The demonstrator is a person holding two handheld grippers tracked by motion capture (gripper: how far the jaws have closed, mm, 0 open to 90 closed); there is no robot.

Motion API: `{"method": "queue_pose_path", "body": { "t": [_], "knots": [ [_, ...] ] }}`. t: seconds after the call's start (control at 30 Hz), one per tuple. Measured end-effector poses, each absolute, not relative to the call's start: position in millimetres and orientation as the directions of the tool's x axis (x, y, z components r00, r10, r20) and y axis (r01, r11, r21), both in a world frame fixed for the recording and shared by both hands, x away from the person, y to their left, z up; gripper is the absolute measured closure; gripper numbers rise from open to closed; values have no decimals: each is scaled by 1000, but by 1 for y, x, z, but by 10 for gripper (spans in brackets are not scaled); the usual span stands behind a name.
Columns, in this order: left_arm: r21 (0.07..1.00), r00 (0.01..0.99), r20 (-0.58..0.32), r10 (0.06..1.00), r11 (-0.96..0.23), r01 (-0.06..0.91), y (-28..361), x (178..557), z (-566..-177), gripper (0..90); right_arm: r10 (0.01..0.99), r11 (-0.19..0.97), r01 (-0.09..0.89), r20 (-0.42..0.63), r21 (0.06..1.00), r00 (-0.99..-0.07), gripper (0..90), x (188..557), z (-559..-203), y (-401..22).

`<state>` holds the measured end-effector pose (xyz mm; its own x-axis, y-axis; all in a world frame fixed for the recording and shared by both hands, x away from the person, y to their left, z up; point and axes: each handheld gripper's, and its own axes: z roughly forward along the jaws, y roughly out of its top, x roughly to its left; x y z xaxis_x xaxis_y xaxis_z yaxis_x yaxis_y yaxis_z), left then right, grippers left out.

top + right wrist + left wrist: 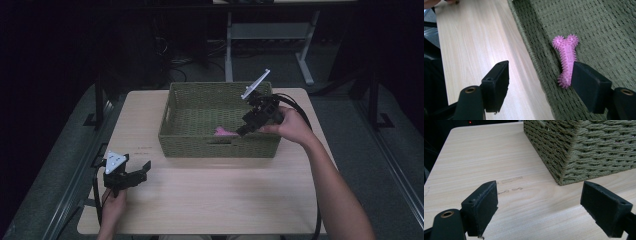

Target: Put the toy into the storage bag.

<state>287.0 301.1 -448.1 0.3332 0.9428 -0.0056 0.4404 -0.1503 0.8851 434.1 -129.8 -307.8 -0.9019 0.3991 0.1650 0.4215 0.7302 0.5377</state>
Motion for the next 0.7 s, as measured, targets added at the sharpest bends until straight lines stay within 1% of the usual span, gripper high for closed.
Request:
{"method": "queue_pose_path", "body": {
  "t": [0.7],
  "knots": [
    [884, 340, -4, 940, -155, 441, 300, 287, -448, 139, 386, 720, 406, 161, 563, -908, 288, 402, -315, -138]
  ]
}}
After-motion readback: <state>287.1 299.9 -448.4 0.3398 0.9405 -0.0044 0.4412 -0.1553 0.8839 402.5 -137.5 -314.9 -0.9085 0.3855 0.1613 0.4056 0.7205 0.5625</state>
